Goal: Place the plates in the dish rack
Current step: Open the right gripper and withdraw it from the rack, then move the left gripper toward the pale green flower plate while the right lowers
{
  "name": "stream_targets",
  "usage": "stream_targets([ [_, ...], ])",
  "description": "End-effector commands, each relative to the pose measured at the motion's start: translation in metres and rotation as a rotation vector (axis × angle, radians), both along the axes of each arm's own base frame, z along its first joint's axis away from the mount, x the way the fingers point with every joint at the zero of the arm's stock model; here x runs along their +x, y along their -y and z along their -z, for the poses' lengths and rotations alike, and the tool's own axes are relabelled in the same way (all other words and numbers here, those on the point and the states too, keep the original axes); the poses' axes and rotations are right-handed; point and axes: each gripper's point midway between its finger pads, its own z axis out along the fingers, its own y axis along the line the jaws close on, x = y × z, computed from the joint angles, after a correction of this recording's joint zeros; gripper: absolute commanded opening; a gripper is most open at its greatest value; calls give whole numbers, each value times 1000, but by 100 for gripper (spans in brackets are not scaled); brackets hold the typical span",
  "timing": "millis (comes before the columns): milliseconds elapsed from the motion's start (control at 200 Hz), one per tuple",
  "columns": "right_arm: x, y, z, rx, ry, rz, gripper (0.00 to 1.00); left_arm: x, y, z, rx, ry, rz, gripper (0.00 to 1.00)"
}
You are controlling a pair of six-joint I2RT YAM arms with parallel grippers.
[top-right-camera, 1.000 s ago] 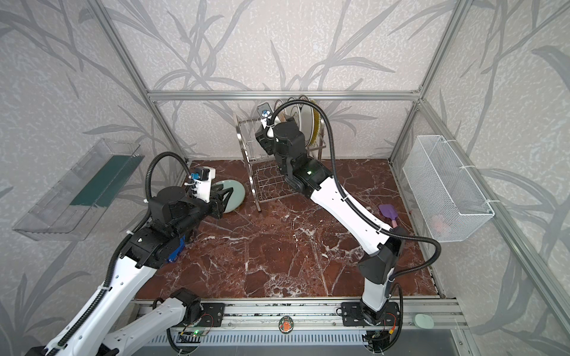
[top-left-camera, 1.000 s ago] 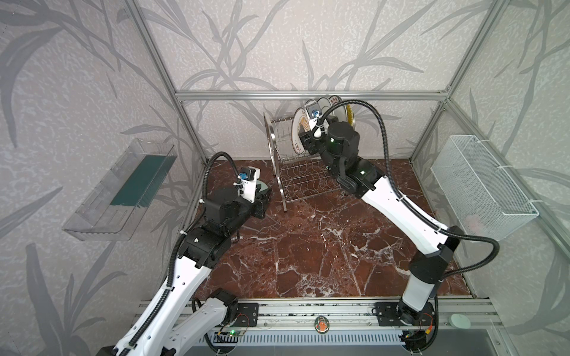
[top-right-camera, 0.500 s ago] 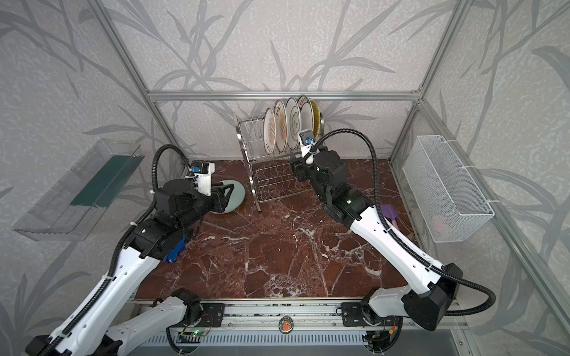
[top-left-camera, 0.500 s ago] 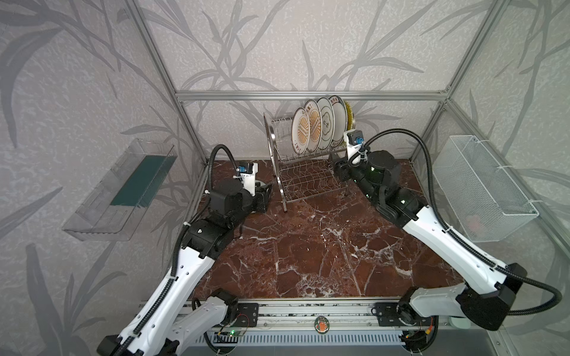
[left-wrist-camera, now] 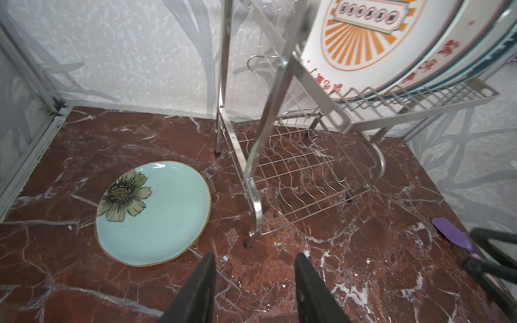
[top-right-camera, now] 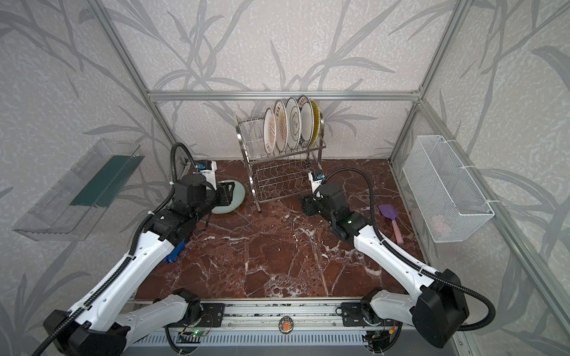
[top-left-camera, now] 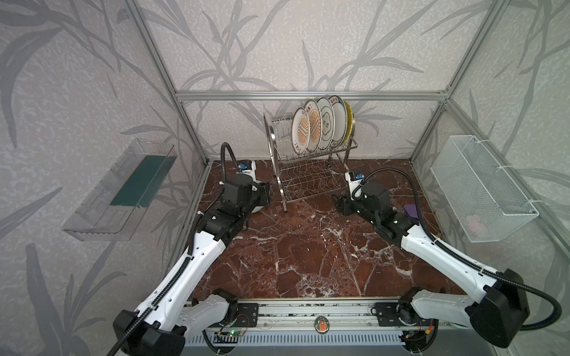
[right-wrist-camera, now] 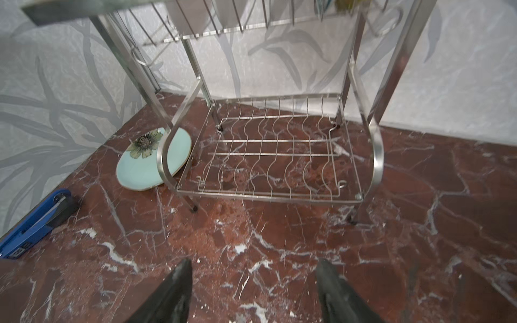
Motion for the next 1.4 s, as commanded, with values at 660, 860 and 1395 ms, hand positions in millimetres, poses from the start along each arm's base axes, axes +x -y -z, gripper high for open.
stream_targets([
  [660, -21, 35, 34, 133, -126, 63, 69, 32, -121, 136, -389, -210, -392, 47],
  [860, -20, 37, 44, 130, -152, 66, 69, 33, -141, 163, -472, -245, -444, 47],
  [1395, -18, 46, 52, 138, -168, 90, 69, 46, -154, 220, -598, -335, -474, 44],
])
